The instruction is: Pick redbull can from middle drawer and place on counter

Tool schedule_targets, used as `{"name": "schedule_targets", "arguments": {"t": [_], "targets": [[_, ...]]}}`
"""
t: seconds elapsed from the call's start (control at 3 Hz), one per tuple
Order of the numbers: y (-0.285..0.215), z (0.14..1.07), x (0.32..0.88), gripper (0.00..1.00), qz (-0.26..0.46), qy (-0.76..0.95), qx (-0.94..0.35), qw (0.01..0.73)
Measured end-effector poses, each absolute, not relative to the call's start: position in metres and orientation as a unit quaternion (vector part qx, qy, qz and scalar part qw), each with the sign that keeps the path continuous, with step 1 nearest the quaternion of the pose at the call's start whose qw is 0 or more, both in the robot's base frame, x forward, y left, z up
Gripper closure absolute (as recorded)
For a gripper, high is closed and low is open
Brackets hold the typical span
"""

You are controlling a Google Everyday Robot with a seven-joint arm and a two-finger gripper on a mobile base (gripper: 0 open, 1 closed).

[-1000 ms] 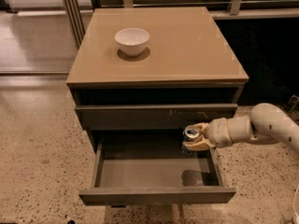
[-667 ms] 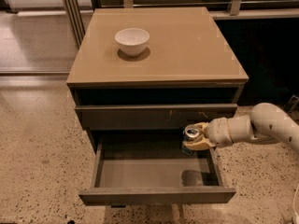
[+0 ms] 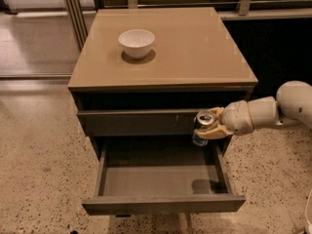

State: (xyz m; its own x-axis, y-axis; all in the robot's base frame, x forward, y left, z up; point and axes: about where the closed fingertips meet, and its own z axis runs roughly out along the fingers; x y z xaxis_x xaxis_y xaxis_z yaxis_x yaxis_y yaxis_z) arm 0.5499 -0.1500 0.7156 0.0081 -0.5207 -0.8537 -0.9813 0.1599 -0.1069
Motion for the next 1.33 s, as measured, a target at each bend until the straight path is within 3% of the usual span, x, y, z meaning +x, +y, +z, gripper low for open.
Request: {"name": "schedule_targets", "arguments": {"t": [0.33,1.0,1.33], "targets": [[-0.141,0.809,0.549,1.00,0.263,0.633,-0.606,0.403],[-0.142,0.826,0.548,1.00,0.267,0.634,-0.602,0.406],[-0.146,0.879,0.546,1.00,0.283,0.638,-0.587,0.411]]}}
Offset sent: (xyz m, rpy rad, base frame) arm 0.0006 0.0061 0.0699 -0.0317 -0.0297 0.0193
